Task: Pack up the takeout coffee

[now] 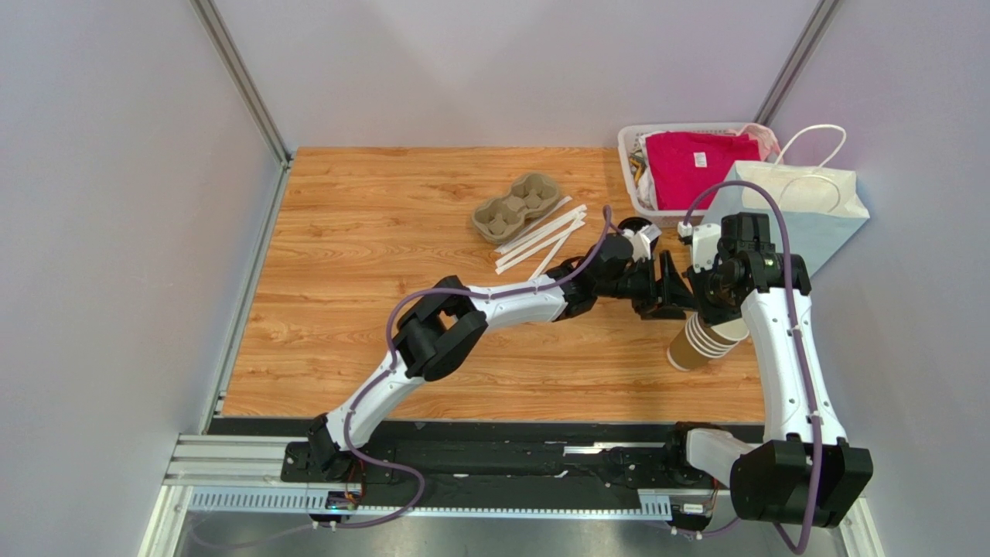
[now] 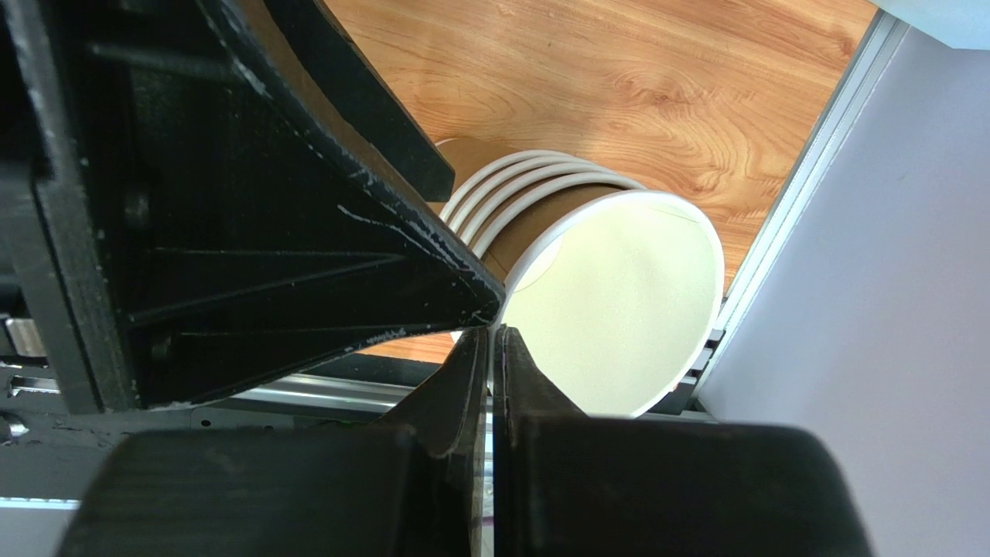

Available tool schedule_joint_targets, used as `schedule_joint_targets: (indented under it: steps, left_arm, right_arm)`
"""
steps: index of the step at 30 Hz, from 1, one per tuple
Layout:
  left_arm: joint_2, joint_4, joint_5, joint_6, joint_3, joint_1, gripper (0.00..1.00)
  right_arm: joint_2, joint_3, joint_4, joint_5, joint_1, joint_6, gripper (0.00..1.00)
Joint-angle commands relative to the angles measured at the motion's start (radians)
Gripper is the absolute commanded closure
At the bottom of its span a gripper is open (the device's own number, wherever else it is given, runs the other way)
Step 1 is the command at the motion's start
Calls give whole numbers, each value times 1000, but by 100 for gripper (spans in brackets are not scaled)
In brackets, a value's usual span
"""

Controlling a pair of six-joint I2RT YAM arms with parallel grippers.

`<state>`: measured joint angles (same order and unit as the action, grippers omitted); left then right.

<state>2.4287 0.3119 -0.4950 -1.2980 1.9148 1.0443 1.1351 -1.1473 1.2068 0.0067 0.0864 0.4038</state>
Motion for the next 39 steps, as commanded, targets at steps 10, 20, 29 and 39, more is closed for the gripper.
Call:
schedule_joint_targets:
  steps: [10,20,29,39]
  left_arm:
    - [3,18,-4,-12,0,17,36]
    - [-2,26,-4,5,-13,11,32]
    - [-25,58,-5,-11,-43,7,27]
    - [-162,52,-72,-7,-127,-33,3]
  right_arm:
    - [-28,-104,23,12,-2,4,100]
    - [-77,-132,83,32,-2,49,100]
    - [-107,-250,175,36,-2,64,100]
    - [-80,-468,260,-86,-5,101,100]
